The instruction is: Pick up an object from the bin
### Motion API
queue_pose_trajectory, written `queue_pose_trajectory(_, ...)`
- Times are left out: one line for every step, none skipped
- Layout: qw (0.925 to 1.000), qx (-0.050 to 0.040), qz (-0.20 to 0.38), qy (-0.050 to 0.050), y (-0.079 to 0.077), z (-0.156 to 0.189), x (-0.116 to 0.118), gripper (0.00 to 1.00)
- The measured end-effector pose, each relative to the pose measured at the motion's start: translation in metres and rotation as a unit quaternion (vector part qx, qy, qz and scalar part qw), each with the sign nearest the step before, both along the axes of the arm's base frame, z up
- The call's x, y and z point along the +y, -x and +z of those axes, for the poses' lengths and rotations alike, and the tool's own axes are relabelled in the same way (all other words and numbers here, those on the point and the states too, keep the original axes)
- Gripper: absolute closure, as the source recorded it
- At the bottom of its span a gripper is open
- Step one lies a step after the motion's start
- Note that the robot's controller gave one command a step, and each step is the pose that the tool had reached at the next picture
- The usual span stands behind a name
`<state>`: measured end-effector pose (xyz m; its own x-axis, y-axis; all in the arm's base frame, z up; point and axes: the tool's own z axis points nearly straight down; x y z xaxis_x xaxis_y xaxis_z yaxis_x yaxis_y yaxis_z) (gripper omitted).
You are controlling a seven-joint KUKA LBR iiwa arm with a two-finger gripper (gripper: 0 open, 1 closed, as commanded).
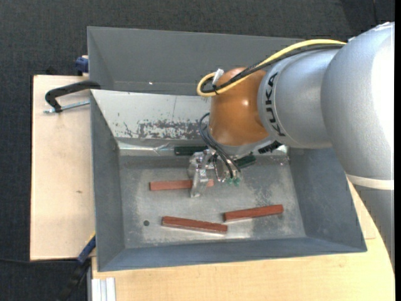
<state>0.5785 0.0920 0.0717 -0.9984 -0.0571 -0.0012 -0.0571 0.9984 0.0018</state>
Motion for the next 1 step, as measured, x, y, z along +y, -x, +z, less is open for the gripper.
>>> queue_pose_trajectory(1.0, 0.0001, 0.0, 0.0, 0.0002, 0.0002, 0.0, 1.0)
